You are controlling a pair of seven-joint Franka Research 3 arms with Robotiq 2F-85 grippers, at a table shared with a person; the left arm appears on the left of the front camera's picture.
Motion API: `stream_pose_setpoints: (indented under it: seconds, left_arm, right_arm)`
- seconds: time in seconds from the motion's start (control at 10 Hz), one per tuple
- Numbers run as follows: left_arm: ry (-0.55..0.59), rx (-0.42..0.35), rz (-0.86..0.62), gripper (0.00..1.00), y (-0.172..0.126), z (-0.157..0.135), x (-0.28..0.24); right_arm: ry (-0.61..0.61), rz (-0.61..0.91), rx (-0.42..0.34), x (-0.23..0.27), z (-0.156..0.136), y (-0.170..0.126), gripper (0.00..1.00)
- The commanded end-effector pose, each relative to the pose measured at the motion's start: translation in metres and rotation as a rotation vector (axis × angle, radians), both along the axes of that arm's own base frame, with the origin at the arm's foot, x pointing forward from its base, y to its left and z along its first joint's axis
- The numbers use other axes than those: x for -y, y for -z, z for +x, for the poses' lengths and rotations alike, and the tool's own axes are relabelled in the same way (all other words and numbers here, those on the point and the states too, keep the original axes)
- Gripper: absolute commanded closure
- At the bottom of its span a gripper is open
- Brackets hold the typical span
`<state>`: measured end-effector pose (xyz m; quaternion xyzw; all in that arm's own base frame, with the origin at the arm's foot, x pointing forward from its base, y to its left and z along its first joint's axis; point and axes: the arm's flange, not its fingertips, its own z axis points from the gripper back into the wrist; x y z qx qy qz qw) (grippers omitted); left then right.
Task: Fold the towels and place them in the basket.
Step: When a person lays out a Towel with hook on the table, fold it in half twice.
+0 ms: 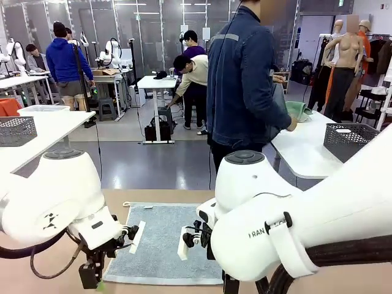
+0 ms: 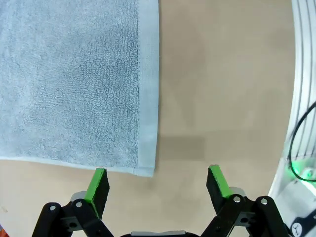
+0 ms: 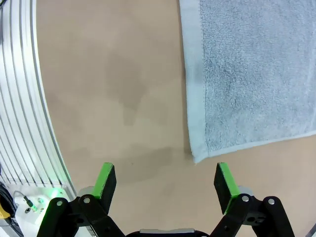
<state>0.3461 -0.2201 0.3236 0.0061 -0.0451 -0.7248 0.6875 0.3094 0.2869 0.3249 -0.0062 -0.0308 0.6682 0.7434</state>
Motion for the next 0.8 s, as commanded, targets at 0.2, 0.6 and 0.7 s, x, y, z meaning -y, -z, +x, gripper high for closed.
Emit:
stream_pose_setpoints:
  seconds: [0.2,0.6,0.7]
  left_arm:
    - [0.0,0.0,0.0,0.0,0.0,0.0,0.0]
    - [0.004,-0.009,-0.009,0.0,0.005,0.0,0.001]
    - [0.001,-0.01,-0.012,0.0,0.009,0.002,0.0]
  right_arm:
    - [-0.008,-0.008,-0.004,-0.001,0.0,0.005,0.0]
    - [-0.034,-0.014,-0.019,-0.001,0.003,0.013,0.0]
    - [-0.047,-0.005,-0.019,-0.001,0.007,0.019,0.0]
